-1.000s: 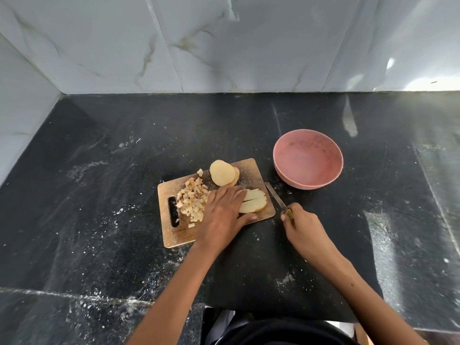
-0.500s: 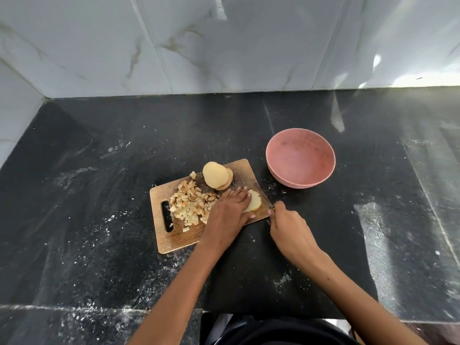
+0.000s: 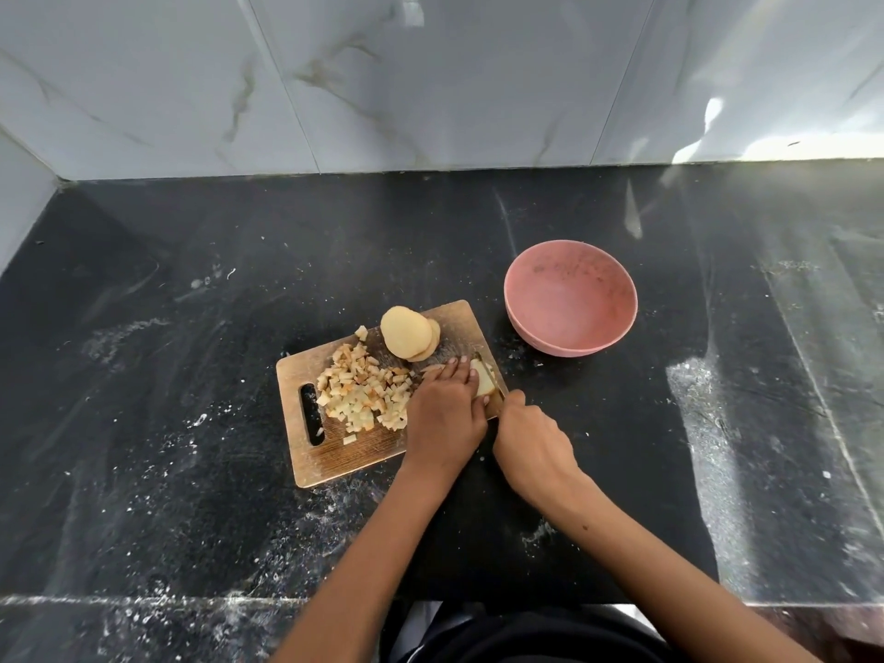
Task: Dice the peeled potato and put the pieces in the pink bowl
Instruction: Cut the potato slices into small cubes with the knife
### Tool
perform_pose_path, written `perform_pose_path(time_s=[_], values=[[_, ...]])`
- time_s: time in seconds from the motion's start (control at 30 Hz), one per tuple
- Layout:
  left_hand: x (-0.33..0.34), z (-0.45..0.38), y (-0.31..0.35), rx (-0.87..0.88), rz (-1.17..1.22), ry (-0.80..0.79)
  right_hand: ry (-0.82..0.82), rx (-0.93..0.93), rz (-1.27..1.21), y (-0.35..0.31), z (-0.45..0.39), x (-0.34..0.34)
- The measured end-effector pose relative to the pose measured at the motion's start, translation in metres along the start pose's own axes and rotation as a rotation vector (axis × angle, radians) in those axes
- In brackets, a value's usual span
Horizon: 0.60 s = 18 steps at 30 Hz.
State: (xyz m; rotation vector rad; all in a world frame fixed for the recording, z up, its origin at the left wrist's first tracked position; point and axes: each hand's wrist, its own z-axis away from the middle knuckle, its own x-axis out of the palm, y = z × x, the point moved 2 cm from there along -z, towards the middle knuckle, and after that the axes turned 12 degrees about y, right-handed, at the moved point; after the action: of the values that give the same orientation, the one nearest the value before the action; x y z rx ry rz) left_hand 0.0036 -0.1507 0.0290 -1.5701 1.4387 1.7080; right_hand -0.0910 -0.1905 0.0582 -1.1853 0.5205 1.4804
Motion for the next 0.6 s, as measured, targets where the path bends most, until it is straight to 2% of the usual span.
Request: perform_pose_path(time_s=[0.3,0.6], values=[[-0.004,0.002,0.006,-0.027,-0.020,0.022,-0.060,-0.026,0.011,0.022,0.017,0.007],[-0.008,0.008,0.001,-0.067,0.015,0.071,-0.022,-0.087,-0.051,0.038,0.029,0.008]])
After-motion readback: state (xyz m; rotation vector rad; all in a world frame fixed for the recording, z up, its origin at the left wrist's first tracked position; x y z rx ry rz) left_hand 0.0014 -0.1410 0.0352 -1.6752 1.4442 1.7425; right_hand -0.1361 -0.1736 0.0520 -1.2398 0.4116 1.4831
